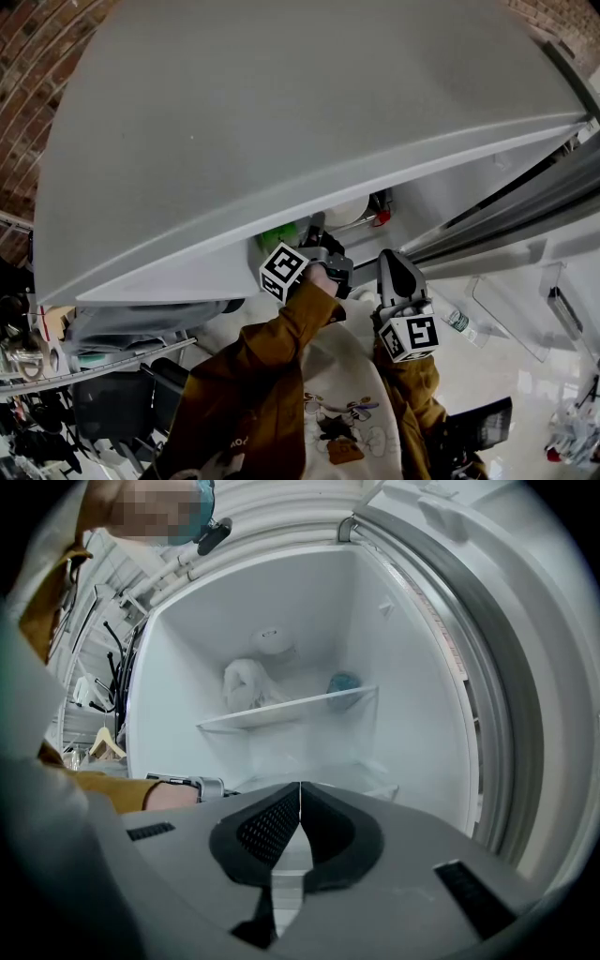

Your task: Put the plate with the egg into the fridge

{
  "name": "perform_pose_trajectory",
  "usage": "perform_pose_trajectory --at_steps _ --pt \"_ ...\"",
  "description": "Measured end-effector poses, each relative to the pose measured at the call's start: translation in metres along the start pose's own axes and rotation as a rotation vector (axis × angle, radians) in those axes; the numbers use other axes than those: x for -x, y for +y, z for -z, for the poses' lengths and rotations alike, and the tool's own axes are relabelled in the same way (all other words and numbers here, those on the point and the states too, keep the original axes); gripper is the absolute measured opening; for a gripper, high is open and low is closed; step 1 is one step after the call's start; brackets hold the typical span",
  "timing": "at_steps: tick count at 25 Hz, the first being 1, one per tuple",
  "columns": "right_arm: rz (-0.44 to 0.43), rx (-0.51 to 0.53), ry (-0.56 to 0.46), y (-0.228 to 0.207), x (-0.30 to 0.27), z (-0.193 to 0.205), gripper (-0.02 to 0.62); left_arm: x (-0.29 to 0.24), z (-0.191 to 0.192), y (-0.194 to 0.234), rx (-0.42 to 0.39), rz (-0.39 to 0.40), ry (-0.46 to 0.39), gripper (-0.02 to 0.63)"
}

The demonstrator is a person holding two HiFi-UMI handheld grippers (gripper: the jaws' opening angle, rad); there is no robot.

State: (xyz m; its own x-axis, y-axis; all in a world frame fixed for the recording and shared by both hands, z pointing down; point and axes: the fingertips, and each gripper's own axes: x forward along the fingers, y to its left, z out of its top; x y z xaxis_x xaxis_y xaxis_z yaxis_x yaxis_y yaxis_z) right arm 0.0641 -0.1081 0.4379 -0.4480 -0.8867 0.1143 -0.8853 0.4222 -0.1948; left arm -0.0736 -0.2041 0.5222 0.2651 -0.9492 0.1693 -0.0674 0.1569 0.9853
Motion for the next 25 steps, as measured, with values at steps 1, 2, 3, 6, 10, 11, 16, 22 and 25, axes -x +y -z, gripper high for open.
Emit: perform_pose_trajectory --at_steps 1,2,3,6,10,11,16,22,25 --pt "0.000 0.000 0.000 0.000 0.000 0.000 0.006 -0.001 -0.001 0.000 0.000 0.001 -0.004 0.018" --pt "0.000 -0.001 0.000 0.001 -0.001 0.000 0.006 -0.001 -0.003 -0.001 -0.001 0.001 -0.007 0.020" --pt "0.002 -0.003 0.001 0.001 -0.001 0.000 0.006 -0.001 -0.004 -0.001 -0.003 0.000 -0.010 0.020" --pt "-0.001 0.000 0.004 0.002 -0.001 -0.001 0.006 -0.002 -0.005 -0.001 -0.006 -0.002 -0.016 0.020" --pt "-0.002 0.002 0.004 0.002 -0.002 -0.001 0.006 -0.003 -0.007 -0.001 -0.007 0.001 -0.024 0.020" --pt "-0.001 0.002 0.005 0.002 -0.002 0.000 0.006 -0.003 -0.008 -0.001 -0.007 0.003 -0.027 0.020" --pt "0.003 0.000 0.007 0.002 -0.001 0.001 0.006 -0.005 -0.013 -0.003 -0.009 0.016 -0.046 0.020" --pt "0.004 -0.001 0.012 0.002 -0.001 0.002 0.006 -0.007 -0.015 -0.005 0.035 0.069 -0.064 0.020" --pt "0.001 -0.001 0.013 0.003 -0.001 0.002 0.006 -0.005 -0.013 -0.007 0.026 0.093 -0.060 0.023"
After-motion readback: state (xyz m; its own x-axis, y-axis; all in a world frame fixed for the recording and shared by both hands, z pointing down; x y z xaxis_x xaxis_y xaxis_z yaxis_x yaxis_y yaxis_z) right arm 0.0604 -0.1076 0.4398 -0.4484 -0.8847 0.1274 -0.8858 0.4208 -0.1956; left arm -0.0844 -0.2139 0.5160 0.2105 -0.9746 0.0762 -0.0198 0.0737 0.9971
